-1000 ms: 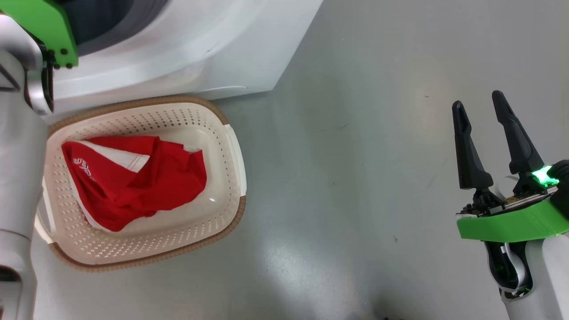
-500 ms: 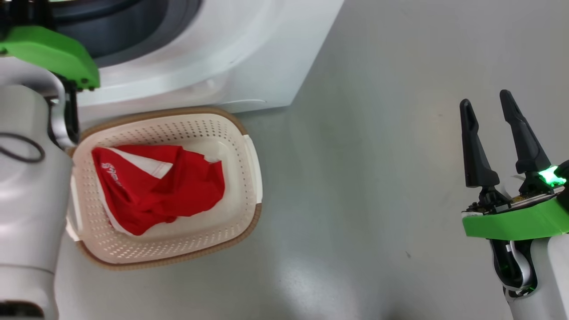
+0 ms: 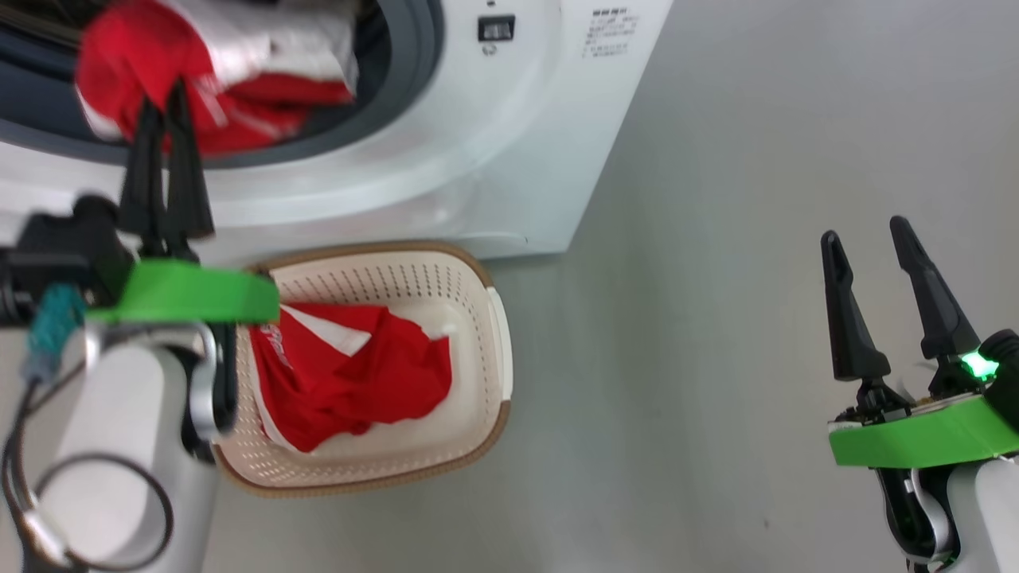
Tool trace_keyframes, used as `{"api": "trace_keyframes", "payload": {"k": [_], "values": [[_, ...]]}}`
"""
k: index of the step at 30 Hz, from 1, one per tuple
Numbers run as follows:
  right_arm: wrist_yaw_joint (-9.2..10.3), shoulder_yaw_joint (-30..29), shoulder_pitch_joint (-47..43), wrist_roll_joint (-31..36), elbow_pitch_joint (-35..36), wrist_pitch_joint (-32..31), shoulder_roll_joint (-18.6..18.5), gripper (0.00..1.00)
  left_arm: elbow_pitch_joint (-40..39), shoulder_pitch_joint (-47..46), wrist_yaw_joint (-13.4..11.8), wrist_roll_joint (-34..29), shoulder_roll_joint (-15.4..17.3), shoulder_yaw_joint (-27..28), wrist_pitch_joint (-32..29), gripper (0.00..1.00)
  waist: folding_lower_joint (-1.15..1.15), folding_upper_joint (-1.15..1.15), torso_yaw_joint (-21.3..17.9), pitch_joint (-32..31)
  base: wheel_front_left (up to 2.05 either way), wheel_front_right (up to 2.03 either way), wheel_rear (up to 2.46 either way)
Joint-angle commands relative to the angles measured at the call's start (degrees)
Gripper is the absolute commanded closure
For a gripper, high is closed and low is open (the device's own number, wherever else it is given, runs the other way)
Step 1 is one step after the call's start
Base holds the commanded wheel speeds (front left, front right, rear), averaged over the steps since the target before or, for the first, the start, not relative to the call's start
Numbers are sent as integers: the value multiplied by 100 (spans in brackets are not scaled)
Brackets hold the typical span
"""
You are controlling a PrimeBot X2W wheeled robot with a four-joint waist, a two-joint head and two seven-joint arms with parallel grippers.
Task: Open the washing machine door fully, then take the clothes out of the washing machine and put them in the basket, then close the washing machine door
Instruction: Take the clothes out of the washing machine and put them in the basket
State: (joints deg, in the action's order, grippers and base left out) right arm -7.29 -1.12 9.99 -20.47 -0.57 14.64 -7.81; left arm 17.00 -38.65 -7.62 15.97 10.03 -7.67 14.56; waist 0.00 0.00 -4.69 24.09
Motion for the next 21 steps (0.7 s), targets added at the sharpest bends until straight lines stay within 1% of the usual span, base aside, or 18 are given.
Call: {"api": "trace_keyframes", "payload": {"k": [1,6,10,17,21], "values": [[-20,92,-110,69,117,36,-48,0,-316,160,-3,-67,160,212,43,100,0,0,186,-408,0,0,0],[-20,106,-245,102,105,36,-44,0,-899,727,40,-138,49,194,43,100,0,0,254,-626,0,0,0],[-20,115,-350,115,88,36,-15,0,-1313,1067,72,-152,26,140,43,100,0,0,297,-771,0,0,0],[-20,129,-410,110,104,36,-8,0,-2025,1555,-46,-115,-14,63,-186,100,0,0,313,-866,0,0,0],[-20,143,-404,107,123,36,-16,0,-2053,1799,-84,-55,-94,-22,-298,100,0,0,313,-794,0,0,0]]}}
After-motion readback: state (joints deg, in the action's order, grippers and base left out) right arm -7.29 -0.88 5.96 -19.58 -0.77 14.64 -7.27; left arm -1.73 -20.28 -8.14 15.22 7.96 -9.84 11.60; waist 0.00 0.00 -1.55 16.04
